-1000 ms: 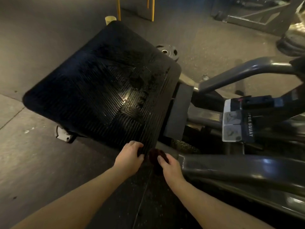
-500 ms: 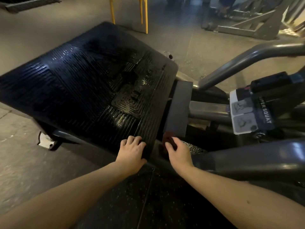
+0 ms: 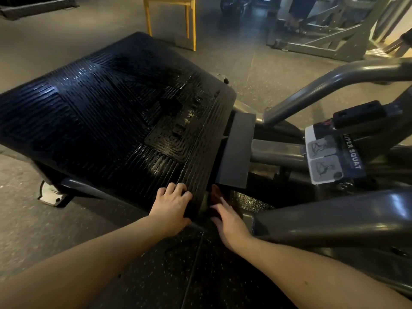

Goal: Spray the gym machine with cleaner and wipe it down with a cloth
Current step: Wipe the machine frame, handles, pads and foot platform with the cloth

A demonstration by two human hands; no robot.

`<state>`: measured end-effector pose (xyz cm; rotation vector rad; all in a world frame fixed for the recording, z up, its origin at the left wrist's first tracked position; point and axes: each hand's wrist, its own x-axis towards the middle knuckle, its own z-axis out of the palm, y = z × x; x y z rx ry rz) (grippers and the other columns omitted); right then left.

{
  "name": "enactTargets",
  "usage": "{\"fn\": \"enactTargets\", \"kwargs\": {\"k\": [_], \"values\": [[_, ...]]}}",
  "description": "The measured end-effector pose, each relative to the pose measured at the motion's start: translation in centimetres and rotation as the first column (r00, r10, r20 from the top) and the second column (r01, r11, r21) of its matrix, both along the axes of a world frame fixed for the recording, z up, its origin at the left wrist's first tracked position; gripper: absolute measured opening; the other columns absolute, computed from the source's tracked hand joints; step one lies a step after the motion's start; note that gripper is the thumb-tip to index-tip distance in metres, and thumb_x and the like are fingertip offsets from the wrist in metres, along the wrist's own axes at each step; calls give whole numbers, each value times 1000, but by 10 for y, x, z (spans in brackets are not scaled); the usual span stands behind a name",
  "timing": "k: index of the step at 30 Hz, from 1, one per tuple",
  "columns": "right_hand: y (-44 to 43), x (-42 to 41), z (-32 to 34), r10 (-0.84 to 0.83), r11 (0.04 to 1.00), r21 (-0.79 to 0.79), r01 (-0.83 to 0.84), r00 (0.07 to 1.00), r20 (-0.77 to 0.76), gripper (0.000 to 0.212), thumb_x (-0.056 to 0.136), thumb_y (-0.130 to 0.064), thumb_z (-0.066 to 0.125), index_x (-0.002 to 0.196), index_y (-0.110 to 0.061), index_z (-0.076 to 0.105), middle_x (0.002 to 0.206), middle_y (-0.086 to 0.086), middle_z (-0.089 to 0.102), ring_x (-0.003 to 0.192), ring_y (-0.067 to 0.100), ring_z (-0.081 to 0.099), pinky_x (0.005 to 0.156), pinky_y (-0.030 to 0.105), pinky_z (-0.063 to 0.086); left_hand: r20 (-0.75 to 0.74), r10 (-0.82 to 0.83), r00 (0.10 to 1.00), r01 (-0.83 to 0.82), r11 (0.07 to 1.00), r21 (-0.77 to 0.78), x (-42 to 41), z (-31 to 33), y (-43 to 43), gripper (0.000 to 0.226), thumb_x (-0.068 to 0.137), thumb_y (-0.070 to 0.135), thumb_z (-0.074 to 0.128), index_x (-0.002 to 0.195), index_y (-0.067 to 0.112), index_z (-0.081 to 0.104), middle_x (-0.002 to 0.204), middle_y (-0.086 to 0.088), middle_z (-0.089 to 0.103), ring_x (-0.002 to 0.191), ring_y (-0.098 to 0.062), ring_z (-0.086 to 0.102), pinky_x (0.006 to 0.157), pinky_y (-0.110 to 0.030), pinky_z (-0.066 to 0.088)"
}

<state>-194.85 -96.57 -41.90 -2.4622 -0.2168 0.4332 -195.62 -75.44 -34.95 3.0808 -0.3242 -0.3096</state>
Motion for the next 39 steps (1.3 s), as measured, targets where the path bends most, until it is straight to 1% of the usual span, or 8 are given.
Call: {"fn": "enactTargets", "kwargs": {"k": [6, 11, 15, 22, 27, 32, 36, 39], "values": [[-37, -1, -9, -179, 957, -231, 176, 984, 7, 24, 105, -23, 51, 128, -14, 52, 144, 8, 47, 121, 28, 56, 94, 34, 45, -19, -6, 1000, 6, 1000, -5, 1, 5, 0, 72, 86, 59, 70, 147, 33, 40, 152, 2, 29, 140, -24, 28, 119, -46, 25], [14, -4, -2, 49, 997, 49, -56, 991, 125, 43, 100, -16, 62, 141, -7, 57, 163, 5, 33, 151, 27, 30, 122, 38, 29, -30, 14, 999, -14, 1000, -2, 7, 6, 1, 64, 88, 57, 69, 144, 35, 45, 150, 3, 31, 139, -23, 29, 117, -45, 25], [-3, -7, 3, 175, 985, -9, -175, 981, 90, 38, 103, -18, 58, 141, -16, 57, 171, -4, 16, 159, 17, 10, 126, 31, 9, -36, 16, 999, -17, 1000, -10, 14, 5, 2, 59, 87, 57, 70, 138, 37, 48, 146, 5, 33, 135, -21, 31, 115, -44, 27], [-8, 11, 3, -142, 974, -178, 139, 990, -3, 24, 103, -22, 53, 127, -20, 53, 152, 7, 45, 135, 27, 49, 103, 36, 44, -49, 26, 998, -26, 1000, 2, 16, 10, 2, 57, 88, 54, 71, 139, 38, 49, 147, 5, 33, 136, -20, 31, 115, -43, 27], [20, -6, 8, 121, 992, 39, -123, 991, 50, 41, 103, -22, 59, 143, -22, 55, 171, -6, 15, 156, 17, 21, 127, 32, 19, -48, 24, 999, -24, 1000, 8, 17, 7, 4, 57, 89, 53, 70, 139, 39, 48, 147, 7, 32, 137, -19, 31, 116, -42, 27], [-29, -4, 1, 314, 946, -100, -309, 949, 34, 34, 102, -19, 59, 136, -17, 61, 169, -1, 20, 155, 11, 18, 127, 33, 20, -61, 18, 998, -17, 1000, 25, 19, 7, 5, 57, 88, 57, 69, 138, 38, 49, 146, 7, 32, 135, -19, 32, 115, -42, 27], [-43, 14, 17, 18, 994, -107, -11, 998, 64, 21, 99, -30, 65, 118, -23, 68, 127, 9, 69, 121, 29, 62, 97, 34, 49, -47, 5, 999, -5, 1000, 13, 18, 12, 7, 55, 90, 53, 67, 140, 39, 48, 148, 8, 34, 135, -18, 32, 115, -41, 28], [-22, 37, 45, -299, 949, 148, 278, 941, 155, 16, 101, -31, 63, 110, -19, 69, 107, 8, 73, 103, 30, 66, 85, 37, 50, -14, 6, 1000, -6, 1000, -1, 12, 21, 13, 56, 92, 47, 66, 144, 38, 46, 152, 6, 33, 141, -21, 29, 115, -43, 27]]}}
